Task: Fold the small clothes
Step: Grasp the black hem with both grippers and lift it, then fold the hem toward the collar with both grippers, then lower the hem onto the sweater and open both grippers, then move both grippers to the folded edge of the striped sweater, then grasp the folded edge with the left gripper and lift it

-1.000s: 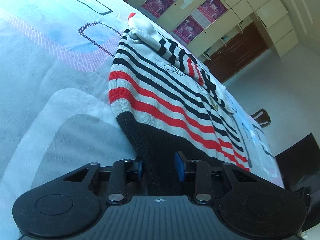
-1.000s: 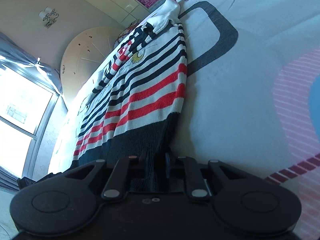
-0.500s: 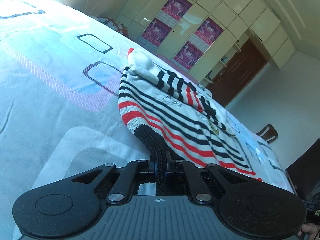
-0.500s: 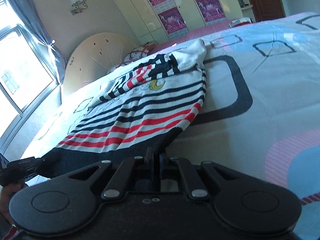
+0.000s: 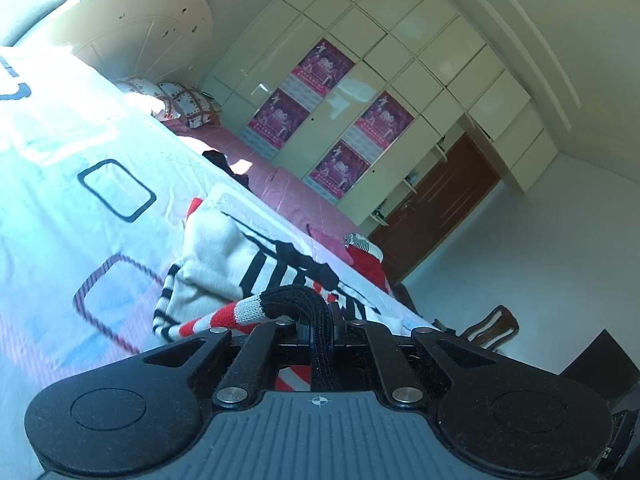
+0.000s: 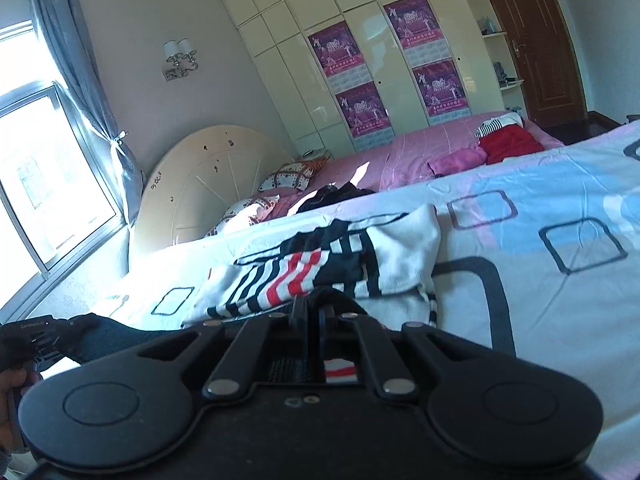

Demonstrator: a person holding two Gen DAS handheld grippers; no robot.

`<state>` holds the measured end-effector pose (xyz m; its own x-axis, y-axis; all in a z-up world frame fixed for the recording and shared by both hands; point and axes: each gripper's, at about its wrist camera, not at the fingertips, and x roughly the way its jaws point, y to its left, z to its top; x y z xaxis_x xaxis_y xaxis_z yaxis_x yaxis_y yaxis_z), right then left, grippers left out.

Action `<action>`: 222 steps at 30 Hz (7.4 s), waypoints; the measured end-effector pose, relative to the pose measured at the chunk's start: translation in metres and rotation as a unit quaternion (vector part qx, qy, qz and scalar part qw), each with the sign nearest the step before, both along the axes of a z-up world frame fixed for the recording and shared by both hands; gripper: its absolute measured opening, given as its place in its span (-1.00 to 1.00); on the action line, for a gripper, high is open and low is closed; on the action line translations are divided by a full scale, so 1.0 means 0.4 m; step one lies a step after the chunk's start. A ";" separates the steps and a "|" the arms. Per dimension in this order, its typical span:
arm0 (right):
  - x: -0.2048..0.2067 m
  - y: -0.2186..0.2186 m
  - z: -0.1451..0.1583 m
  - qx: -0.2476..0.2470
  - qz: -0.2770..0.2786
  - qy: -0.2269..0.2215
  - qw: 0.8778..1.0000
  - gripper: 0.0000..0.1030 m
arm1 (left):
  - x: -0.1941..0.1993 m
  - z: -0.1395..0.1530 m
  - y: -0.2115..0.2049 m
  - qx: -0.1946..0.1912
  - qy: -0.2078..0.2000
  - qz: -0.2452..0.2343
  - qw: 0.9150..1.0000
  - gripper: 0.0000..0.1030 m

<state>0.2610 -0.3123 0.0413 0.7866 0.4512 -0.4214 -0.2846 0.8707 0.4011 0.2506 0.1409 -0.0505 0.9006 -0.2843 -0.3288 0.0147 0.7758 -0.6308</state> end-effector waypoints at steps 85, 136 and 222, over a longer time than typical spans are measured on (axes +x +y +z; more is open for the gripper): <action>0.760 0.441 -0.243 -0.219 0.123 0.016 0.968 -0.64 | 0.820 -0.098 -0.202 0.326 0.020 -0.177 0.928 0.07; 0.405 0.398 -0.296 -0.213 0.068 0.067 0.972 -0.62 | 0.451 -0.159 -0.273 0.310 0.086 -0.106 0.941 0.24; 0.366 0.137 -0.284 -0.222 -0.072 0.114 0.966 -0.59 | 0.340 -0.235 0.080 -0.032 0.159 0.013 0.987 0.31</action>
<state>0.4072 -0.2574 -0.0721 0.6919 0.0780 -0.7178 -0.0953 0.9953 0.0162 0.3865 0.1727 -0.1444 0.7623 -0.2929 -0.5772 -0.2103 0.7312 -0.6489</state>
